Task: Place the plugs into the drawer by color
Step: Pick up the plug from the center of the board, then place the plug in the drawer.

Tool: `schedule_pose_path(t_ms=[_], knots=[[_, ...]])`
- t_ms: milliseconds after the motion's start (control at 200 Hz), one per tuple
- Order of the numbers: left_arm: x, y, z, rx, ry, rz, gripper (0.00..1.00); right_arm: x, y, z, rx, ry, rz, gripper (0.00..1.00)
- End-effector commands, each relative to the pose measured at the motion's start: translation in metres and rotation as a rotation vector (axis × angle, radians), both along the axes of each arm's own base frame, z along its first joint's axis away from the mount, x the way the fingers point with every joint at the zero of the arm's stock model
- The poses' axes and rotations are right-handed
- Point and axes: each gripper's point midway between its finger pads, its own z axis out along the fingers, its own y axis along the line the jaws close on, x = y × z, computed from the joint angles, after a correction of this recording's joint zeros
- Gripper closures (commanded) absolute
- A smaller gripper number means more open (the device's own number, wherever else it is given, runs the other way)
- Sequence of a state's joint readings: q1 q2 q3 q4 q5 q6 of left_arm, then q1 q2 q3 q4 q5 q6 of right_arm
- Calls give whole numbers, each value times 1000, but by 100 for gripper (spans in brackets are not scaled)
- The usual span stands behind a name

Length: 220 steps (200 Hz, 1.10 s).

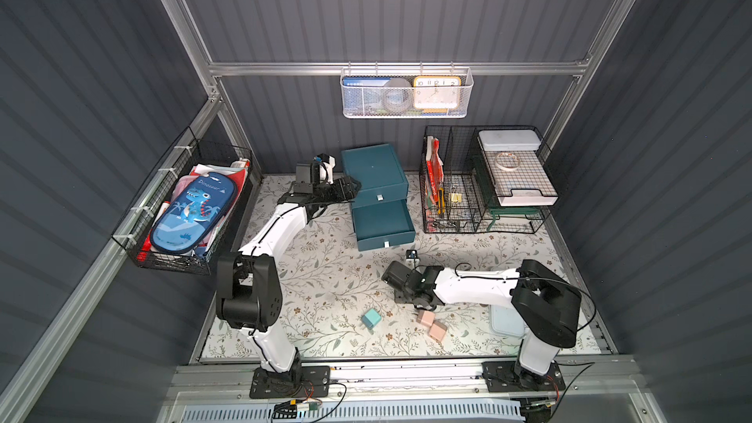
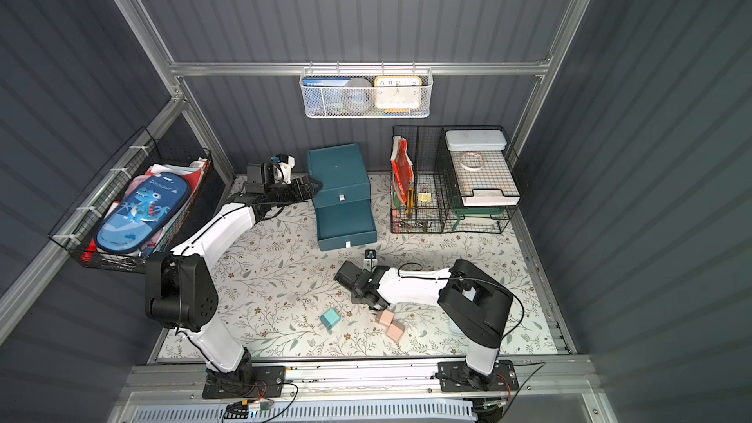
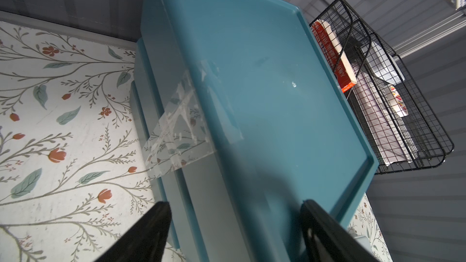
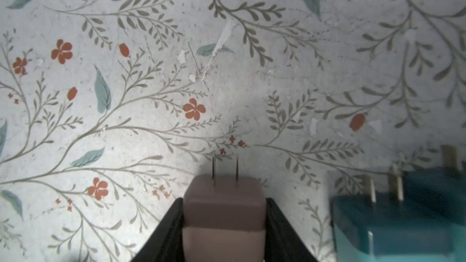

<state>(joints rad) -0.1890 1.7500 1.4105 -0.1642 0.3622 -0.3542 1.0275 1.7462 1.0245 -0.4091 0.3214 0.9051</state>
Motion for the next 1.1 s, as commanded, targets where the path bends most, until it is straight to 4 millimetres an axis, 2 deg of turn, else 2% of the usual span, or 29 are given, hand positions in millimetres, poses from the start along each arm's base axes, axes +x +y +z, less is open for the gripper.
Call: schedule_pose_path(t_ms=[0,90,165,230,290,425,495,505,555,665,891,1096], knots=[[-13,4,-15,23,60,-5,15,-3,-13,28,-28,-29,64,65],[-13,3,-18,23,65,-7,15,9,-19,73,-21,-131,101,67],[-12,3,-19,22,69,-5,15,27,-19,112,16,-223,136,67],[-12,3,-20,22,70,-6,15,48,-17,139,38,-247,159,68],[-12,3,-22,22,72,-7,15,68,-13,157,33,-270,194,68],[-12,3,-24,24,81,-9,15,116,7,176,25,-294,284,68],[-11,3,-26,25,83,-9,15,138,15,179,-4,-303,315,68],[-11,2,-25,24,82,-10,15,140,15,172,-17,-288,318,68],[-11,2,-28,23,89,-8,15,154,20,172,-19,-287,334,68],[-11,3,-31,27,96,-9,15,171,20,163,-21,-256,330,68],[-10,2,-30,25,95,-9,15,172,27,142,15,-224,321,65],[-11,2,-29,22,91,-12,15,175,19,117,-51,-190,303,61]])
